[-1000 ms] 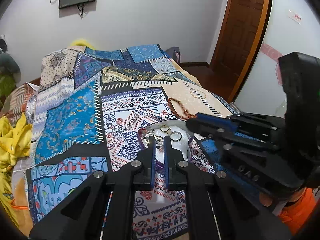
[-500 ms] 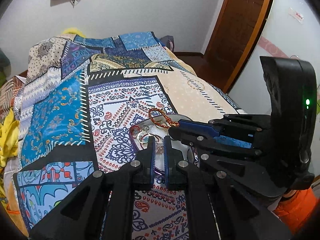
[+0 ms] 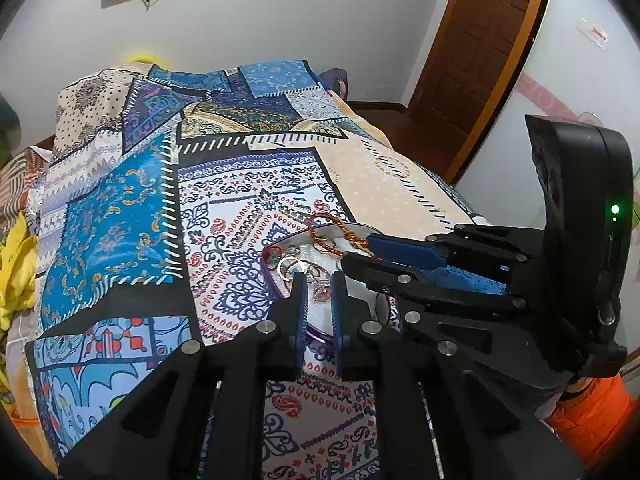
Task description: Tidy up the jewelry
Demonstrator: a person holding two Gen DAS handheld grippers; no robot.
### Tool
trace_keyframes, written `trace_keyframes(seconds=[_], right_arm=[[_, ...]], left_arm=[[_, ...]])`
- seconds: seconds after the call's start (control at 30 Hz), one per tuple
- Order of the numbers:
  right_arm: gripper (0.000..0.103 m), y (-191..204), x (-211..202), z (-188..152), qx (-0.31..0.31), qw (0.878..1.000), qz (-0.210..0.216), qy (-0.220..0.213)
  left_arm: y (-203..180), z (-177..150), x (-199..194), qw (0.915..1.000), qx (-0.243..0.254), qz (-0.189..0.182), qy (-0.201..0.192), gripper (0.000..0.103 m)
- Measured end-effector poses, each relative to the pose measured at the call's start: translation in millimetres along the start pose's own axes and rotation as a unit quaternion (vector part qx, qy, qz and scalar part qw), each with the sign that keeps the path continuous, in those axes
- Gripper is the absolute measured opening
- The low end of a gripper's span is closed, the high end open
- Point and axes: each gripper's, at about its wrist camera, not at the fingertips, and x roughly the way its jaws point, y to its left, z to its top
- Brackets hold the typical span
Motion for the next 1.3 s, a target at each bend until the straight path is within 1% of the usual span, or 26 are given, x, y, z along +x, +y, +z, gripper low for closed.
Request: trace_keyframes(seconds=[0.1, 0.2, 0.23, 0.33, 0.4, 0.47, 0.57, 0.7, 0.8, 0.9, 0.97, 1.0, 1.1, 1.17, 1.2, 1.23, 1.27, 1.3], right_arm=[[0.020, 0.6, -1.7, -0.2, 0.000, 1.000, -0.003, 0.000], [0.021, 1.7, -6.2, 0.5, 0.002, 1.000, -0.007, -0.003], [0.022, 1.9, -8.0, 0.6, 0.003, 1.000, -0.007, -0.004], [0.027, 2.6, -16.1, 1.7, 0.006, 1.000, -0.011, -0.014], [0.032, 3.7, -23.0, 1.8, 0.006, 1.000, -0.016, -0.023], [0.033, 5.4, -31.5, 2.4, 0.006, 0.999, -0.020, -0.033], [0.033, 8.2, -48.9, 3.9, 0.009, 0.998, -0.023, -0.054], [0.033, 14.1, -81.1, 7.6, 0.014, 0.995, -0.027, -0.095], [0.033, 19.4, -106.5, 8.9, 0.016, 0.991, -0.030, -0.129], [0.033, 25.1, -137.9, 10.0, 0.021, 0.984, -0.032, -0.173], [0.033, 29.2, -157.9, 9.7, 0.026, 0.978, -0.039, -0.202], [0.033, 31.6, -167.7, 8.9, 0.027, 0.975, -0.043, -0.217], [0.033, 41.1, -197.4, 4.4, 0.030, 0.962, -0.056, -0.265], [0.033, 47.9, -213.1, 1.1, 0.031, 0.954, -0.063, -0.290], [0.035, 51.0, -219.8, -0.9, 0.031, 0.950, -0.067, -0.302], [0.036, 54.0, -225.2, -3.2, 0.031, 0.947, -0.071, -0.313], [0.042, 57.8, -231.4, -5.8, 0.031, 0.943, -0.076, -0.324], [0.045, 60.3, -233.9, -7.0, 0.031, 0.940, -0.079, -0.331]], left_arm=[[2.8, -0.5, -4.2, 1.0000, -0.005, 0.003, -0.002, 0.012], [3.7, -0.7, -11.7, 0.9999, -0.006, 0.005, -0.010, 0.021], [3.6, -0.6, -14.1, 0.9999, -0.006, 0.006, -0.013, 0.023], [2.1, 0.0, -23.7, 0.9997, -0.003, 0.009, -0.025, 0.023], [0.9, 0.4, -30.5, 0.9994, -0.001, 0.012, -0.032, 0.025], [-0.3, 0.7, -39.2, 0.9989, -0.001, 0.018, -0.043, 0.028], [-2.3, 2.0, -54.7, 0.9974, -0.001, 0.030, -0.065, 0.029], [-5.7, 5.1, -82.8, 0.9941, -0.003, 0.037, -0.102, 0.030], [-9.5, 7.2, -108.0, 0.9898, -0.006, 0.040, -0.136, 0.032], [-15.5, 7.1, -138.0, 0.9830, -0.006, 0.045, -0.178, 0.033], [-20.1, 5.4, -158.5, 0.9769, -0.006, 0.047, -0.208, 0.034], [-22.9, 4.8, -168.1, 0.9737, -0.005, 0.048, -0.223, 0.036], [-32.2, -0.2, -199.6, 0.9602, -0.002, 0.054, -0.274, 0.043], [-36.3, -2.5, -212.9, 0.9534, 0.001, 0.058, -0.296, 0.047], [-39.8, -4.8, -221.1, 0.9491, 0.002, 0.062, -0.309, 0.048], [-41.6, -5.3, -225.7, 0.9465, 0.003, 0.065, -0.316, 0.050], [-44.2, -6.7, -230.6, 0.9437, 0.005, 0.070, -0.323, 0.051], [-47.2, -8.8, -235.4, 0.9409, 0.007, 0.075, -0.330, 0.054]])
